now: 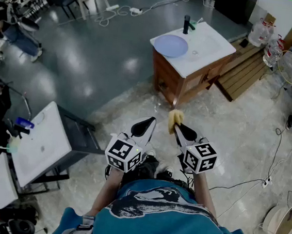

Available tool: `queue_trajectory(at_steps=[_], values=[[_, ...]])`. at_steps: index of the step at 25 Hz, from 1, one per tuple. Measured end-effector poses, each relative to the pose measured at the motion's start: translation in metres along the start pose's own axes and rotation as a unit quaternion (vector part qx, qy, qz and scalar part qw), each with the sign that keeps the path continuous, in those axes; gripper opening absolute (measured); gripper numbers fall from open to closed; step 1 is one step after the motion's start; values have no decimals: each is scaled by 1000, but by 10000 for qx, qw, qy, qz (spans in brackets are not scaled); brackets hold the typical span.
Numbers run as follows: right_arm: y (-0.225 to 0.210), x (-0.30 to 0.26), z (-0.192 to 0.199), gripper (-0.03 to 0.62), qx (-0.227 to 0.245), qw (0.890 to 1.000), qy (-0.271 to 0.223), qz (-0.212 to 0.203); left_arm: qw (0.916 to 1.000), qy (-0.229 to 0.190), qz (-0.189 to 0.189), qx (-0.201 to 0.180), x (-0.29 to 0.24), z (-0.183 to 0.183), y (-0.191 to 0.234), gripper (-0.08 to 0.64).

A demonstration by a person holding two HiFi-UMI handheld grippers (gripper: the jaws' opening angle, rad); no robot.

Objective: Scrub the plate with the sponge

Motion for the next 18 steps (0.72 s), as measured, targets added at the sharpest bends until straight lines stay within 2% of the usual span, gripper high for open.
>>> queue_trajectory(at_steps=[10,18], values=[[-5,-13,-5,32,-114,9997,-226,44,9998,27,98,-167,-10,-3,14,14],[-5,-37,-11,32,-72,9997,-203,109,9996,-14,244,-147,-22,-8,34,14]])
Point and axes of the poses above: the fingertips, and each gripper's own axes: x backward along the fingers, y to its left, z out of its underside, the point moved 9 cm from there along x, backward along the fingers, and after that the axes turned 8 degrees about -z, right-handed, at the moved point
